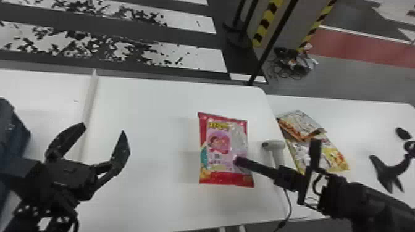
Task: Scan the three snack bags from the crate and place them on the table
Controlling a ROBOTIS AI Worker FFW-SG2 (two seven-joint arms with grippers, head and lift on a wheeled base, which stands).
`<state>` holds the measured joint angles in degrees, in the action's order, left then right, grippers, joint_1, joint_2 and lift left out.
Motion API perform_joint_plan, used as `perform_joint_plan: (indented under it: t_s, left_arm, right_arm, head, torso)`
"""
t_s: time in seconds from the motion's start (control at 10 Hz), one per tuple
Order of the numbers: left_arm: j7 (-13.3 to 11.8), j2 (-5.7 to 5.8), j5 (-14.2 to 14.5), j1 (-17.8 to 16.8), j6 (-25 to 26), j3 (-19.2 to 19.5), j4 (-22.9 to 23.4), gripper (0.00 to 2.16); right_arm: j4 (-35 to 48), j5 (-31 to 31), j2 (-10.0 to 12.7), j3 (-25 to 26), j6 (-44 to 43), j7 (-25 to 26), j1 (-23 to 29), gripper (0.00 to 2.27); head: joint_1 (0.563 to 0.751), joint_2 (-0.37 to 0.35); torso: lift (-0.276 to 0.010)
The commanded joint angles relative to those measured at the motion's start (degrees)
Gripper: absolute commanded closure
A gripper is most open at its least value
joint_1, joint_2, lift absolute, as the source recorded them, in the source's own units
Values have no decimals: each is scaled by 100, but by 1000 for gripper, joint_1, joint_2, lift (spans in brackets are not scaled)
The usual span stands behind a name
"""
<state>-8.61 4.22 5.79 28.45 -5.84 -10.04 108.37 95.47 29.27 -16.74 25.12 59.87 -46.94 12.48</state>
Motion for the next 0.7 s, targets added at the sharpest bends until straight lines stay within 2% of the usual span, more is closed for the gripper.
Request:
perform_joint_plan:
  t_s: [0.0,0.1,0.2,0.4,0.6]
  left_arm:
    - [-1,0,-8,3,1,11,-88,36]
    - [-1,0,-8,-6,-35,20,-167,36]
    - [-1,0,1,-24,-87,37,-281,36]
    - [-1,0,1,-50,-140,37,-431,36]
    - [-9,0,-8,-59,-140,37,-484,36]
  right_arm:
    - [77,431,206,617,-348,62,-26,2196]
    - [-125,1064,286,1030,-366,405,-97,2192]
    - [-125,1310,365,1347,-454,581,-97,2192]
    - [-327,1494,391,1769,-841,792,-264,2192]
    - [-714,1389,303,1900,-1473,976,-439,2192]
  head:
    - [695,-274]
    - [695,-287]
    - [695,-315]
    - [695,-350]
    - [695,-350]
  torso:
    - [-62]
    - [-62]
    - [-62]
    - [-62]
    - [-62]
